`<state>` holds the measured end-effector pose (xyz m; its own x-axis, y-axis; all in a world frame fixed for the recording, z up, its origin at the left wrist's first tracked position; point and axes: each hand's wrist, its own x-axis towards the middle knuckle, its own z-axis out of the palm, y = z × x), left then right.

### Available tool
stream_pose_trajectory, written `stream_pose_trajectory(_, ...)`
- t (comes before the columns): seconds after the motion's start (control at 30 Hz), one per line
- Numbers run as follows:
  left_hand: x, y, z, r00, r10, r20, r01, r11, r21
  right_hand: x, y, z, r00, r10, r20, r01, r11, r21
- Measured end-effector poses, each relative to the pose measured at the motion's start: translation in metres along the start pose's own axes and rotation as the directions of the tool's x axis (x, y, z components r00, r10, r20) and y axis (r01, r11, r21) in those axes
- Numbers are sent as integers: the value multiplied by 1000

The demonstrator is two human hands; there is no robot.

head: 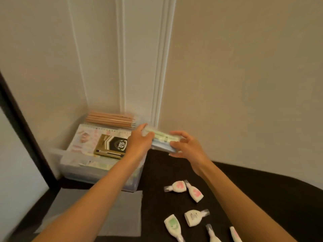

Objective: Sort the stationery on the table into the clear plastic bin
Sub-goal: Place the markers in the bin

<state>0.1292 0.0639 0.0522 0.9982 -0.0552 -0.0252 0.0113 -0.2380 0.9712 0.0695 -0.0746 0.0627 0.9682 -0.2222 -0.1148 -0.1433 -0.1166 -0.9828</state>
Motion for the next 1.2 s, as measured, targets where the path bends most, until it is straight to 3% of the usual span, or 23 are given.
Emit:
stream_pose_trajectory(0.13,27,12,-67,998,-48,-40,55,984,170,35,-31,55,982,95,161,-67,983,-169)
stream_pose_trajectory(0.23,50,4,-108,995,-100,22,93,975,203,64,-32,98,964,169,203,-83,925,-371)
stream_pose_trajectory(0.3,67,-5,-131,991,-125,53,108,964,245,81,-28,126,966,152,210,-43,892,-449)
stream_pose_trajectory(0.4,92,-19,-159,992,-127,-23,127,932,338,100,-26,165,975,22,219,105,830,-548)
stream_pose_trajectory(0.57,120,-42,-187,989,-111,-98,143,890,434,130,-22,208,958,-138,252,260,789,-556)
stream_pose_trajectory(0.73,121,-63,-188,989,-145,15,106,786,609,138,-9,217,935,-142,325,328,697,-637)
stream_pose_trajectory(0.97,107,-75,-177,995,-103,9,49,550,834,140,9,219,920,-113,375,360,622,-695)
stream_pose_trajectory(1.07,99,-78,-167,992,-111,63,-28,289,957,135,14,216,917,8,400,304,635,-710)
stream_pose_trajectory(1.13,94,-80,-162,991,-121,55,-18,291,957,129,8,210,916,71,396,249,673,-697)
stream_pose_trajectory(1.2,91,-78,-161,992,-124,-1,49,389,920,121,-5,204,903,84,422,252,691,-677)
